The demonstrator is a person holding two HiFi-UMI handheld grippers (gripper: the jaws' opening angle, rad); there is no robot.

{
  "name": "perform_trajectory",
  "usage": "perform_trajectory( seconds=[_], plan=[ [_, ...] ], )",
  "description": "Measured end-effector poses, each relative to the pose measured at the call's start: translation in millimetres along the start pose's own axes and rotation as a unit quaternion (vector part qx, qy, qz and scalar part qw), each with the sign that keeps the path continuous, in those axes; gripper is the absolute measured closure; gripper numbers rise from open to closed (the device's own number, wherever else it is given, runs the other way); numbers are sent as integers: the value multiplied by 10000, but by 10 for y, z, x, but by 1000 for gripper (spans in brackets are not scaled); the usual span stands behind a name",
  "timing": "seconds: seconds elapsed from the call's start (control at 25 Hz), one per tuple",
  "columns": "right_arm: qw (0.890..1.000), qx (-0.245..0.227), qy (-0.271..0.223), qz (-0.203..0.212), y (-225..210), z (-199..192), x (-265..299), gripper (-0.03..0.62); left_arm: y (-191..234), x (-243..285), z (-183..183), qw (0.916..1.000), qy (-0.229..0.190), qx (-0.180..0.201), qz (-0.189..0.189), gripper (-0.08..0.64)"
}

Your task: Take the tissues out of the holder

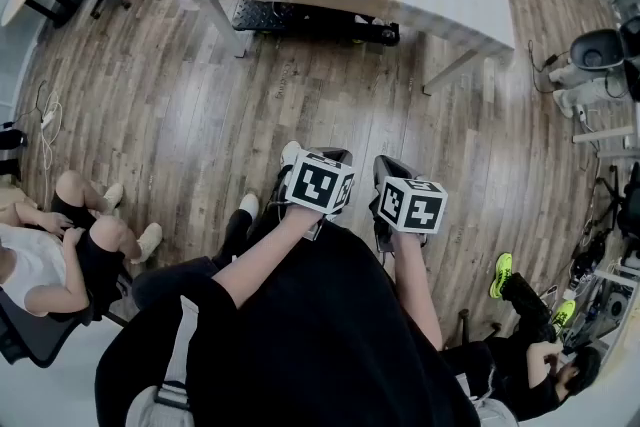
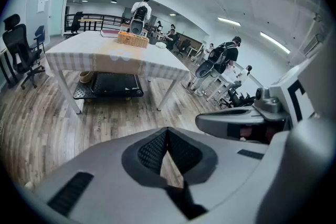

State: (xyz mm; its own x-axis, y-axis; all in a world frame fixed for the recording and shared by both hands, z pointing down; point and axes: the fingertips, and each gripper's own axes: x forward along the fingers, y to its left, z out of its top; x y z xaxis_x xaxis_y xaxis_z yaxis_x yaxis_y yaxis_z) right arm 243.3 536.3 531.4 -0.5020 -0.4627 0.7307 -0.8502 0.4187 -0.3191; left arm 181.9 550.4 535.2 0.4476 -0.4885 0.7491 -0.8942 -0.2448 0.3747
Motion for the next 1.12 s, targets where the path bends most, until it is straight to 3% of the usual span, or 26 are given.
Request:
perform_trajectory(
  seconds=[0.36, 0.68, 1.12],
  plan=[
    [9999, 9, 53, 164, 49, -78, 22, 577, 55, -57, -61, 9999, 19, -22, 141, 560],
    [9982, -109, -56, 592, 301, 94, 222, 577, 344, -147, -90, 9989, -25, -359, 293, 560],
    [9966, -228, -229, 762, 375, 541, 507, 574, 716, -15, 348, 9992, -56, -337, 208, 560]
  ],
)
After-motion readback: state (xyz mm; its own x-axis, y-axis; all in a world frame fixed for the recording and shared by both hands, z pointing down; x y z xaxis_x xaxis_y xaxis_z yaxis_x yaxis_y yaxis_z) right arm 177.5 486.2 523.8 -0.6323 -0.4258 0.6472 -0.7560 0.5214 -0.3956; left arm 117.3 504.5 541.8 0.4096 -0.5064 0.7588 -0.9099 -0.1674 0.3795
